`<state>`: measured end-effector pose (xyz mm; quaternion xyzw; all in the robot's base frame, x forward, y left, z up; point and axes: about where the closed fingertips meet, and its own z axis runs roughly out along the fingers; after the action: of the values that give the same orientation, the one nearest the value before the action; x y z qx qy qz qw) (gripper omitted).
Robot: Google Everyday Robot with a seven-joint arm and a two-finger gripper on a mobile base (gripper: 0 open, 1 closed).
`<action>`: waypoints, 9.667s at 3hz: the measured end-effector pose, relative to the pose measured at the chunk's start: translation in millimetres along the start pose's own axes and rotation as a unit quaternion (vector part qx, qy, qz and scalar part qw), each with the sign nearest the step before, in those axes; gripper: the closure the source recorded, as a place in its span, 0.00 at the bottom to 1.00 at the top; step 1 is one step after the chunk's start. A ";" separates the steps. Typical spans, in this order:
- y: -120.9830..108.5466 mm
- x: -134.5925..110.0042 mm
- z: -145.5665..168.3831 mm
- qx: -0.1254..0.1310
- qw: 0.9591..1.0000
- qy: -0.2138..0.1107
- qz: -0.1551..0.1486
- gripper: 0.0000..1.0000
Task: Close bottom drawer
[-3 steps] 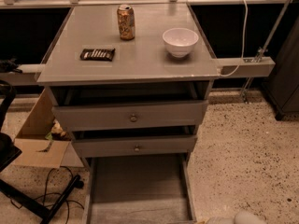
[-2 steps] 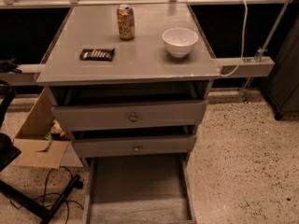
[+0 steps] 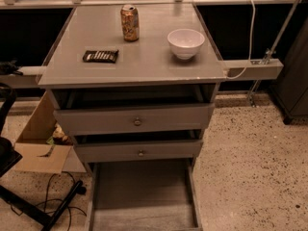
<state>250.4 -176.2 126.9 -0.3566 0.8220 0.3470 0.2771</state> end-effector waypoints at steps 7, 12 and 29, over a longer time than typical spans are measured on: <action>-31.4 -136.1 99.0 -0.042 0.979 -0.131 -0.148 1.00; -119.3 -220.4 107.5 -0.004 0.973 -0.132 -0.187 1.00; -209.7 -376.1 -148.3 0.316 0.899 0.119 -0.280 1.00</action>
Offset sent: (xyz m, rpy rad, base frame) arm 0.0466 0.0758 0.0215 0.2406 -0.2873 0.0929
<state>605.5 -247.8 402.9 -0.5046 0.7811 -0.0676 0.3614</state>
